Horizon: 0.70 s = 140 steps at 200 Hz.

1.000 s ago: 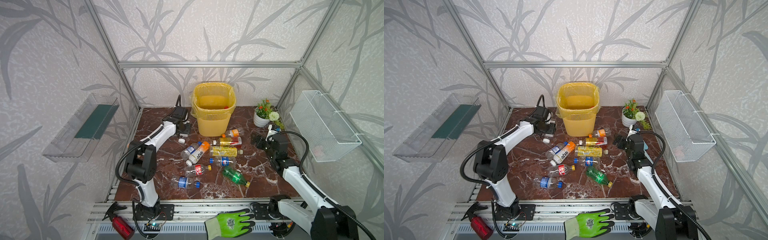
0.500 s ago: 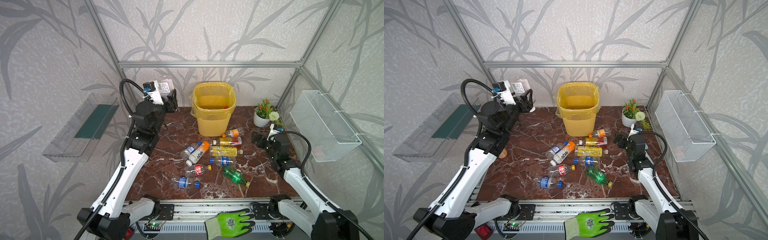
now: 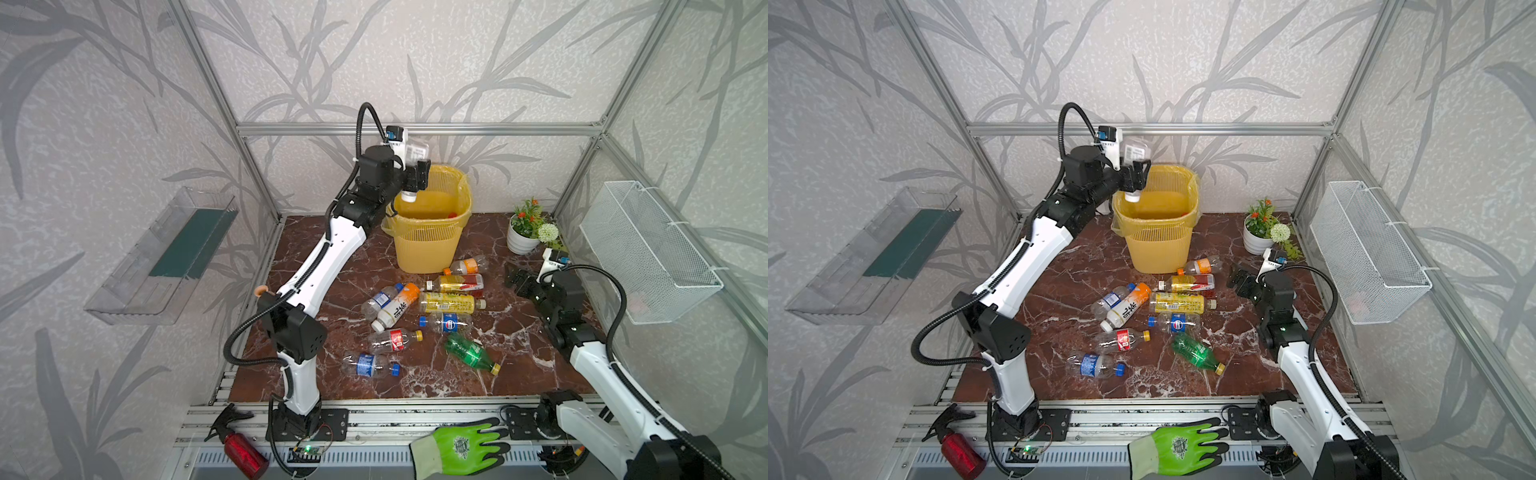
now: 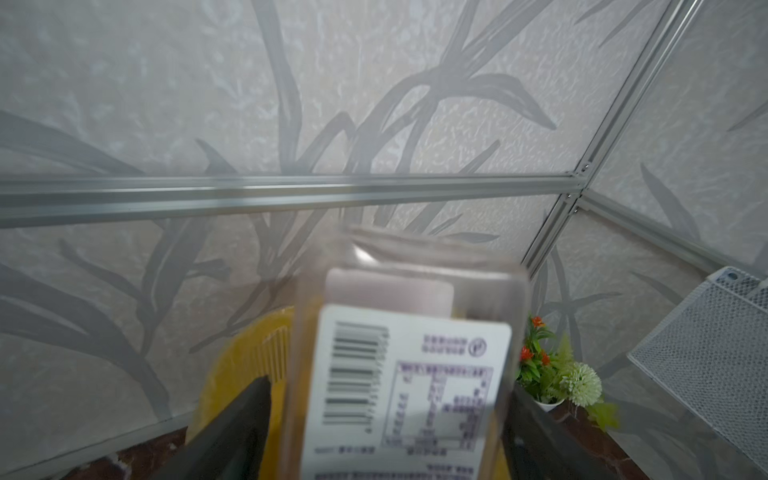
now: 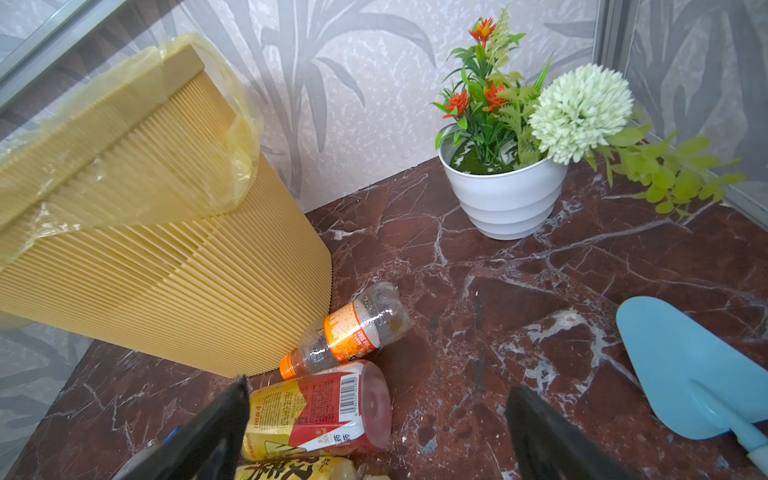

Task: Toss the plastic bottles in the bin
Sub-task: 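Lift the clear square bottle with the left gripper over the bin, then open the left gripper to drop the square bottle into the bin, then lower the left gripper onto the orange-white bottle and grasp it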

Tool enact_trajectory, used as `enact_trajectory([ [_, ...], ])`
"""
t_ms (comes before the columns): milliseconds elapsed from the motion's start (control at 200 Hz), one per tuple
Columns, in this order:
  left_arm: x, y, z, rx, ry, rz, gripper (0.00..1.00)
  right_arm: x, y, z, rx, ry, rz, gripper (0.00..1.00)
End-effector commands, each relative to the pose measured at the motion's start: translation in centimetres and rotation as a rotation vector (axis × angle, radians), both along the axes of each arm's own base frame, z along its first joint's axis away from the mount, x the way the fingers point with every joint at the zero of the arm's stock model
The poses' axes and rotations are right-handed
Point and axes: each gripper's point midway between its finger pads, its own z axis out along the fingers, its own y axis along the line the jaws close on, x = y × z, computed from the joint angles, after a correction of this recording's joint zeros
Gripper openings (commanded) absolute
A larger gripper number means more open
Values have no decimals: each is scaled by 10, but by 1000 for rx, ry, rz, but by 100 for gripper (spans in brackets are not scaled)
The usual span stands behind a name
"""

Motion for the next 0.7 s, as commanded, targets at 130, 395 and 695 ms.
enact_trajectory([
  [130,-66,28,68,-38,-143,19,99,-4,1,0,18,-3,10,96],
  [395,-109,66,25,-21,-122,108,99,-3,9,-3,56,5,43,96],
  [695,-159,96,-114,108,198,132,96,-6,22,-10,121,30,101,94],
])
